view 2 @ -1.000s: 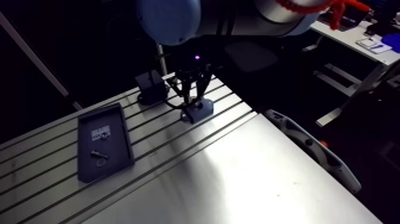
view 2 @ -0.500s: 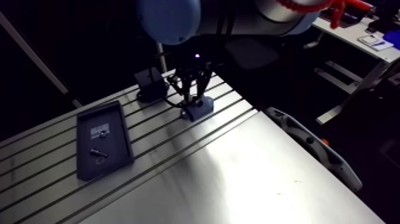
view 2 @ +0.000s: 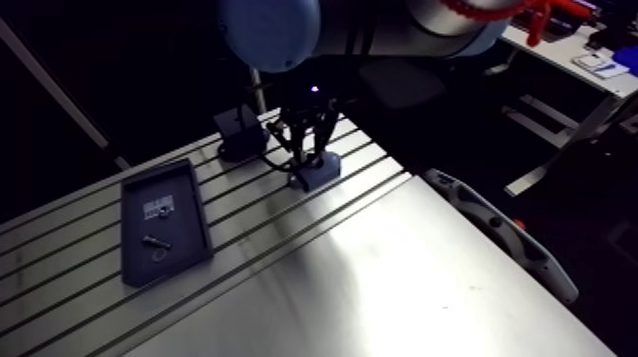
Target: Pick up the bearing and press it into the housing until flush.
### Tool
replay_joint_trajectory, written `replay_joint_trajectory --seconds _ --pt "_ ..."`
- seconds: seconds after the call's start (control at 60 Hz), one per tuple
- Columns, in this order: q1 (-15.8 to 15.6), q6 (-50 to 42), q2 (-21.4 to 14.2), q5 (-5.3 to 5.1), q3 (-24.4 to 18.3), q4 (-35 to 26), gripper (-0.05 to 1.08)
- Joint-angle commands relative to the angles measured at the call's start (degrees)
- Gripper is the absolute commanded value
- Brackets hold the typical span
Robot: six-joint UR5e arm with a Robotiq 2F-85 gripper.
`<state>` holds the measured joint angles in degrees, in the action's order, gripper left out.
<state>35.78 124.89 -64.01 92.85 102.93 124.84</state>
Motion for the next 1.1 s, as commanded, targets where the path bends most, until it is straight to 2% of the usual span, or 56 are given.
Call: replay_joint_trajectory --seconds 0.017,1.1 --pt "0.0 0.06 0.08 0.0 0.11 0.01 0.63" --pt "0.7 0.41 -0.01 -0.09 0.22 0.01 0.63"
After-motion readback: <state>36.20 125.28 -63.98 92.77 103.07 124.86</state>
